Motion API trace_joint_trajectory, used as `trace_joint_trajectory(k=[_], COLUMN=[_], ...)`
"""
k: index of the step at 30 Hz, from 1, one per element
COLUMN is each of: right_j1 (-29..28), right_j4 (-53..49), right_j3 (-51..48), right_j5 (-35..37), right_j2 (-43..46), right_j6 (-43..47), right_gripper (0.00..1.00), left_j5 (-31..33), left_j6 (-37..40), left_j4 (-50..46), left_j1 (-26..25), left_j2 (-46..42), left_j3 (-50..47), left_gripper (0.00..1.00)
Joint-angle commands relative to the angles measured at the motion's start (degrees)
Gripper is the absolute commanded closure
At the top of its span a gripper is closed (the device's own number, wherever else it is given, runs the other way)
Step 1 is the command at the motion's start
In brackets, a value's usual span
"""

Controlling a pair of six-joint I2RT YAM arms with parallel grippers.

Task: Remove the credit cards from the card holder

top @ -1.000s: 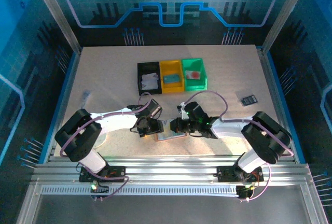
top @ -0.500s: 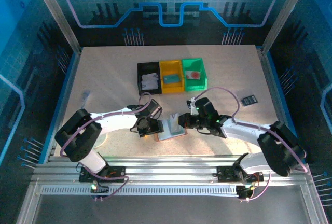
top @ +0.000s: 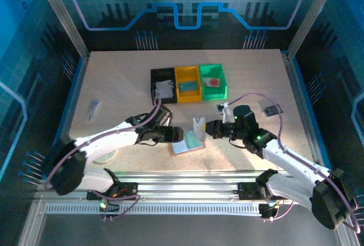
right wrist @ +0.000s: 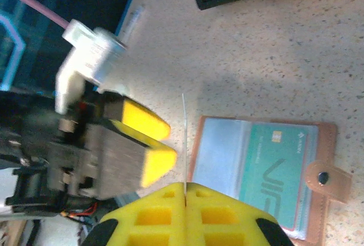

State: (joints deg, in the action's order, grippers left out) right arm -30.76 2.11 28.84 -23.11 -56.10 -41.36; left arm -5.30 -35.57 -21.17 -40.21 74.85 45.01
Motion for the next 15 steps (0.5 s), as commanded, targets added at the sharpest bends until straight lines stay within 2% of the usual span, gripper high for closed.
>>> trace_joint_trajectory(k=[1,3,8,12,15], right_j1=[1.6,2.0,2.1,1.9,1.0], right_j4=[1.5,3.4,11.0,20.2,21.3], right_j3=[-2.8,-3.6,-4.3,-5.4,-4.7], right_j5=[-5.7,-7.5,-13.9,-16.6,-17.3], right_j2=[3.6,5.1,4.9,4.3,3.0], right_j6=[-1.7,-3.2,-7.8,-13.1,-13.7], right_gripper=[1.00,1.00,1.00,1.00,1.00], left_j5=[-1.0,-2.2,-8.4,-13.3,-16.3], left_j6=[5.2,5.4,1.2,-3.1,-6.1], left_j4=[2.0,4.5,18.0,27.7,34.8], left_j1=[0.6,0.7,0.7,0.7,0.7], left_j2=[-8.0,-12.8,-22.3,-22.6,-21.1], left_j3=[-2.1,-4.4,-13.3,-17.6,-19.4], left_gripper=[0.27,0.26,0.25,0.26,0.30])
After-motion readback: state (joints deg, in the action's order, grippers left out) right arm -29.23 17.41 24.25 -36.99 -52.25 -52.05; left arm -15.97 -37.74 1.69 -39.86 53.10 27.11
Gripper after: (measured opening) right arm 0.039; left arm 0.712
